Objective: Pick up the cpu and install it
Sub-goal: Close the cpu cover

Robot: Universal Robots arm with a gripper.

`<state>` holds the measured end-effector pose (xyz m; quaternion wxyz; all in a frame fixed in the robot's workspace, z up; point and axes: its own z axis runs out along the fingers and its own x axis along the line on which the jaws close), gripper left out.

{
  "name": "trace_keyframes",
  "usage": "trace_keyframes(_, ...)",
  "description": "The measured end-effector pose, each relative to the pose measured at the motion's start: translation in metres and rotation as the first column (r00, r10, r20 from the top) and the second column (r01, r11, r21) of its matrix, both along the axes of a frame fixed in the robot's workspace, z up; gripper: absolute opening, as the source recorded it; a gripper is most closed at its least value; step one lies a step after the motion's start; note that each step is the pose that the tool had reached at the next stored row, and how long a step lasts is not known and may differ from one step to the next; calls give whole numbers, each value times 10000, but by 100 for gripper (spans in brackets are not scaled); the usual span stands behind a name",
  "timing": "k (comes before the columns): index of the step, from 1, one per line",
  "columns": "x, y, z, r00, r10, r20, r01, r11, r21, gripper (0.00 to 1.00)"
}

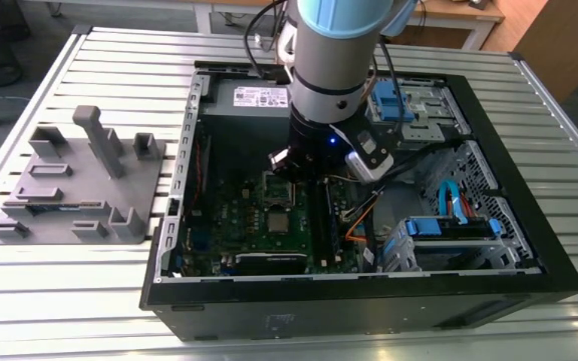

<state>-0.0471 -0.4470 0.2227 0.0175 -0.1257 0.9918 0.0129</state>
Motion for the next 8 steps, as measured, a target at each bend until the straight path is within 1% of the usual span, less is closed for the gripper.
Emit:
trace_keyframes(4, 0, 70, -7, 10000, 0, 0, 0, 10000, 0, 11)
trace_keyframes(8, 2, 122, -22, 10000, 0, 0, 0, 10000, 0, 11)
